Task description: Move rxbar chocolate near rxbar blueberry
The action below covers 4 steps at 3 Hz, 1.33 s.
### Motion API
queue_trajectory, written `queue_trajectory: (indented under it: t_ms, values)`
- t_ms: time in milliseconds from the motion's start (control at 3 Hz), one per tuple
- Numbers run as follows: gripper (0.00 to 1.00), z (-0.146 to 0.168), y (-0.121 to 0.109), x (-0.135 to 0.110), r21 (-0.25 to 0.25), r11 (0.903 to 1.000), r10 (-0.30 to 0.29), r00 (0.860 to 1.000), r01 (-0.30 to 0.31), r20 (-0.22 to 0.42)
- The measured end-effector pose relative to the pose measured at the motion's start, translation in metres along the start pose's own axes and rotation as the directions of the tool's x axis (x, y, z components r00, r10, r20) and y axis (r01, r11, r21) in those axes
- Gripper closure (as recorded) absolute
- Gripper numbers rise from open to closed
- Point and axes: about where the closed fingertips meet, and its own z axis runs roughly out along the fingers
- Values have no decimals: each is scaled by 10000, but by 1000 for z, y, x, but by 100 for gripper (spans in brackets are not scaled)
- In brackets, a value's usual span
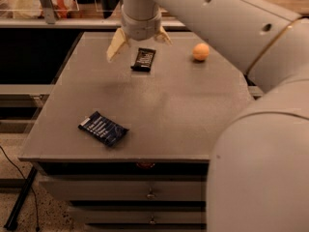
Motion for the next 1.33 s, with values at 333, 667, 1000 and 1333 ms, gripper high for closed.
queue_trajectory:
  t_ms: [333, 667, 1000, 1333]
  values:
    - [0, 22, 13, -23, 23, 9940, 1094, 9940, -1094, -56]
    - [0, 40, 21, -36, 50, 9778, 2098, 9775, -2097, -212]
    - [0, 56, 18, -38, 252, 9594, 2815, 9591, -2808, -301]
    - [0, 71, 11, -33, 458, 9443, 3278, 9439, -3259, -406]
